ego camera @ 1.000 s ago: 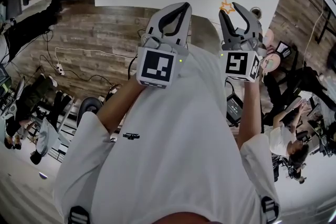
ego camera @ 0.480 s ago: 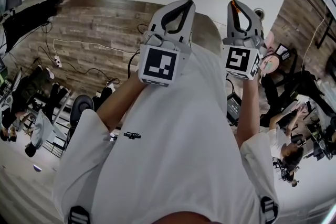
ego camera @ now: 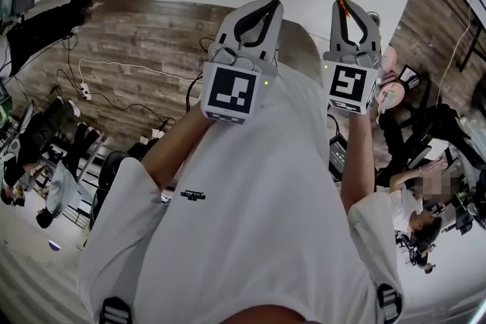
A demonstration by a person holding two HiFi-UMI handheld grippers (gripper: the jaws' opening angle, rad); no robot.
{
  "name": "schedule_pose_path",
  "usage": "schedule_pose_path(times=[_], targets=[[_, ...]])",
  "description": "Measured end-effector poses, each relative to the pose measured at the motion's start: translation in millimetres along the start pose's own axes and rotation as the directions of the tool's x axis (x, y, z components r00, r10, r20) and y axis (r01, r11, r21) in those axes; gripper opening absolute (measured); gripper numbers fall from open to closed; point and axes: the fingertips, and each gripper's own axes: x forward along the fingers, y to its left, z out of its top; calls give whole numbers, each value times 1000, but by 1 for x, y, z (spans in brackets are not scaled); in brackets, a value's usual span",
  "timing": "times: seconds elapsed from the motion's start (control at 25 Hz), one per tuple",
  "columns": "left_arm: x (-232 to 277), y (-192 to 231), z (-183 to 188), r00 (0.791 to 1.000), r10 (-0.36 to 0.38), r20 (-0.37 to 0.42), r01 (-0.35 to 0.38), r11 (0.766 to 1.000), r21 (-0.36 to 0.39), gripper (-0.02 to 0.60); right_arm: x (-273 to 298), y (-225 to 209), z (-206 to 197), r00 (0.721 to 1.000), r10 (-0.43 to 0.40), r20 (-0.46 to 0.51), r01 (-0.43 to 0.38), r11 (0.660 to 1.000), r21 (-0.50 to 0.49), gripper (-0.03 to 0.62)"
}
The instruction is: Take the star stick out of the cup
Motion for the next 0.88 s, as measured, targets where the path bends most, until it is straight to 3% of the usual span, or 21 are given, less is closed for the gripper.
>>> schedule_pose_path(times=[0.28, 0.88], targets=[[-2, -4, 10, 1000, 16, 25, -16, 1000, -5, 8, -17, -13, 5, 1000, 4, 19, -6, 995, 97, 20], [-19, -5, 49, 993, 35, 115, -41, 998, 49, 8, -109, -47, 26, 997, -37, 69, 20, 971, 236, 18]])
